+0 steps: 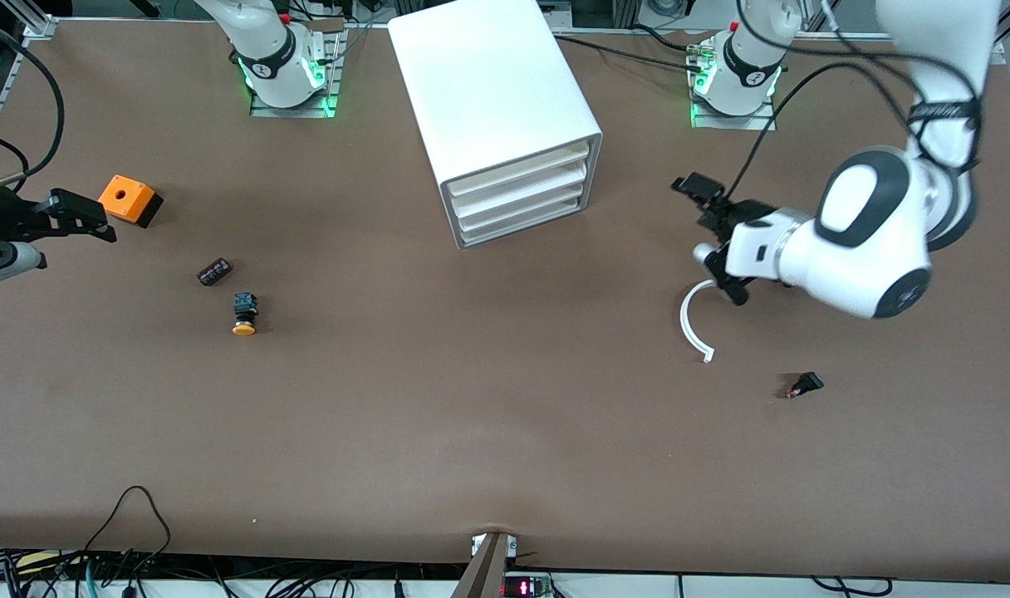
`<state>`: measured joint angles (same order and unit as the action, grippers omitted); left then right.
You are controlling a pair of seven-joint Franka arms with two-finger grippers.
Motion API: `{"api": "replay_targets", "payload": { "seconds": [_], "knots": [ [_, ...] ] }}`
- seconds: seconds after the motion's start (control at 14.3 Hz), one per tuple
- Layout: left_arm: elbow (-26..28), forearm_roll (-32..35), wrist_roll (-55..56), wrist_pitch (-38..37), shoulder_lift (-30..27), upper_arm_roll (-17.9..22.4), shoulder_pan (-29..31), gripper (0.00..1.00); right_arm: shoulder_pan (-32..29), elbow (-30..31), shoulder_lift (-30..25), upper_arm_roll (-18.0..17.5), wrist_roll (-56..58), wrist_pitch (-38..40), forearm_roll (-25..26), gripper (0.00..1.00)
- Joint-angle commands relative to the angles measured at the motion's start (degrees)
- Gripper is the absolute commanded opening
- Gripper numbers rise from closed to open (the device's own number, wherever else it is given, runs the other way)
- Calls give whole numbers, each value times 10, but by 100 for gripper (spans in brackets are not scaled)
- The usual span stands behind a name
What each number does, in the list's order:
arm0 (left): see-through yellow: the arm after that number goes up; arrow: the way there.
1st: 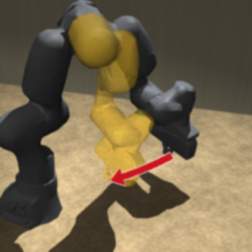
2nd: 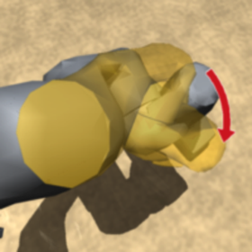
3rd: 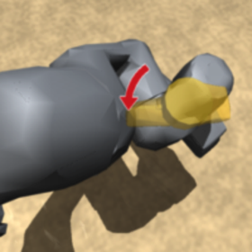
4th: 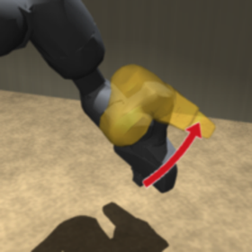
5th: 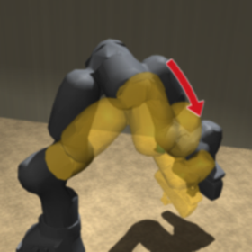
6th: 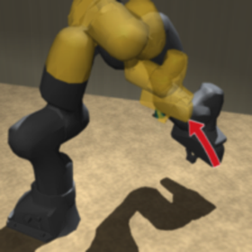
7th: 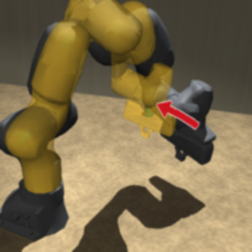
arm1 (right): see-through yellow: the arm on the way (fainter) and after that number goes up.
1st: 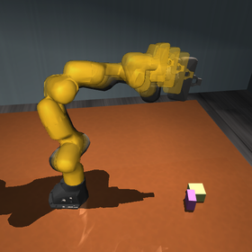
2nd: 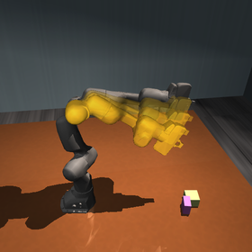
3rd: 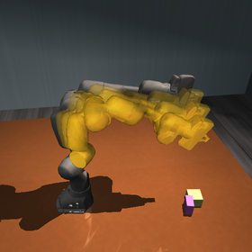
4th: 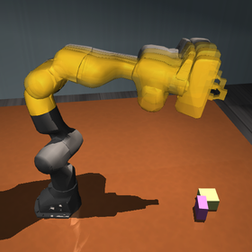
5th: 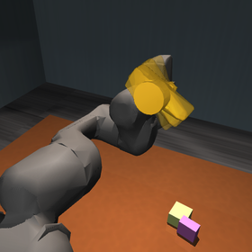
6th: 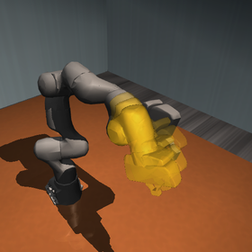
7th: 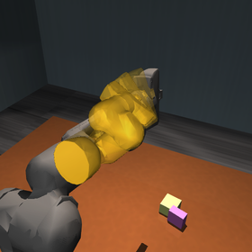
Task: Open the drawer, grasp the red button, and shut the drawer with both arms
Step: 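Grasp the drawer handle with the left gripper while the right gripper rises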
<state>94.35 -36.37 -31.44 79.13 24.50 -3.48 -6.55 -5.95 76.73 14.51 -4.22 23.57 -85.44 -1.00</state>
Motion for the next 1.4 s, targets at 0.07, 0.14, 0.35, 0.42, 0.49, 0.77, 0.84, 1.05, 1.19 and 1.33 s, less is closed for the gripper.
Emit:
{"api": "replay_targets", "payload": {
  "seconds": [0.07, 0.14, 0.35, 0.42, 0.49, 0.77, 0.84, 1.05, 1.19, 1.33],
  "knots": [
    [-10, -84, -31, 44, 65, -20, -15, 100, -10, -1, 9, 3, 8, -45, -66, 100],
    [16, -105, -33, 49, 68, -27, -14, 100, -6, 0, 12, 3, 9, -49, -66, 100],
    [38, -115, -80, 77, 83, -28, -21, 100, 14, 14, 22, 1, 10, -66, -57, 100],
    [55, -121, -79, 101, 82, -29, -25, 100, 17, 18, 24, -1, 12, -77, -53, 100],
    [72, -138, -78, 121, 81, -30, -28, 100, 22, 23, 24, -2, 12, -83, -52, 100],
    [116, -163, -81, 239, 67, -70, -45, 100, 29, 43, 29, -4, 18, -87, -60, 100],
    [125, -163, -85, 252, 64, -75, -45, 100, 32, 47, 30, -4, 37, -95, -56, 100],
    [164, -181, -149, 245, 36, -82, -29, 100, 31, 47, 33, -3, 129, -116, -51, 100],
    [198, -219, -176, 245, 28, -84, -28, 100, 33, 60, 36, -3, 136, -132, -51, 100],
    [217, -270, -189, 246, 28, -99, -28, 100, 40, 66, 36, -3, 129, -148, -51, 100]
  ]
}}
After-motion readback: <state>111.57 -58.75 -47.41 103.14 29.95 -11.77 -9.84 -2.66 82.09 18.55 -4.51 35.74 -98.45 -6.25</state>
